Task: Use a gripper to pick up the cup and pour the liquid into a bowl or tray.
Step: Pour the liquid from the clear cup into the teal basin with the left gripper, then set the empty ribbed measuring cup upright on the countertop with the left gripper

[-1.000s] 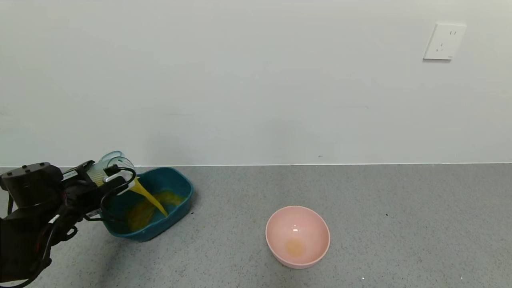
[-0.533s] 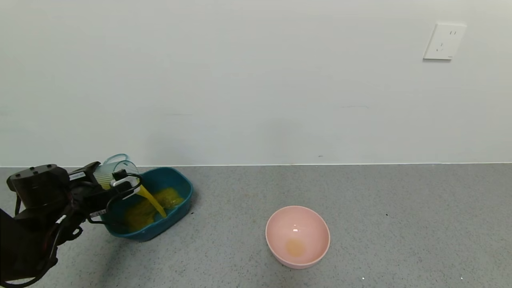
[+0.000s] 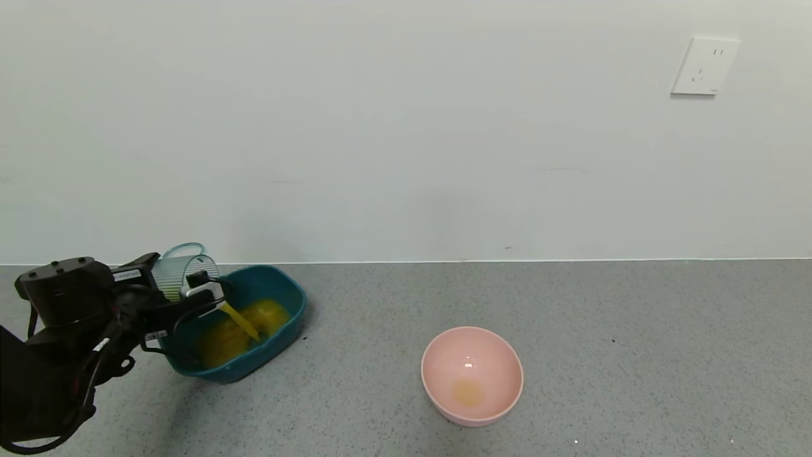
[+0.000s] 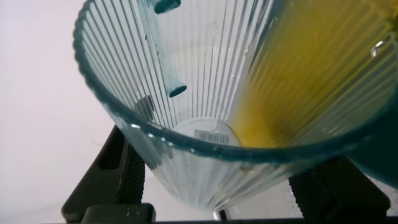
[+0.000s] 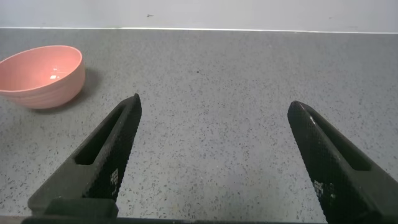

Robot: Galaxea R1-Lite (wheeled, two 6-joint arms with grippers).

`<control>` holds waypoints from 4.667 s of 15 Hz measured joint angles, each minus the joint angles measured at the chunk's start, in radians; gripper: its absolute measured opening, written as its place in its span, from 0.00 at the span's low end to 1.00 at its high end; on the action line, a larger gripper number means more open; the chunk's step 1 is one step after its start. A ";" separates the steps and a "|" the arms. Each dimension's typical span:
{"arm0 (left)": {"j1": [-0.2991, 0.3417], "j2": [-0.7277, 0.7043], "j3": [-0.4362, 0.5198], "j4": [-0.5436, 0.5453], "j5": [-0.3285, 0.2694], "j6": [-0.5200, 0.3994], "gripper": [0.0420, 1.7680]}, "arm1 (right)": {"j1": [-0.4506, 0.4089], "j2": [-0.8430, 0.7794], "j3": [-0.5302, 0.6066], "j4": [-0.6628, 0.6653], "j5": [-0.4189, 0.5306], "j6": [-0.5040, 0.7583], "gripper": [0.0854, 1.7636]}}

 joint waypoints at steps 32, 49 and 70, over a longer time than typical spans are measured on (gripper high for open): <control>-0.071 -0.032 0.003 -0.054 0.136 0.243 0.72 | 0.000 0.000 0.000 0.000 0.000 0.000 0.97; -0.065 -0.038 0.015 -0.134 0.138 0.226 0.72 | 0.000 0.000 0.000 0.000 0.000 0.000 0.97; -0.162 -0.061 0.140 -0.153 0.160 -0.492 0.72 | 0.000 0.000 0.000 0.000 0.000 0.000 0.97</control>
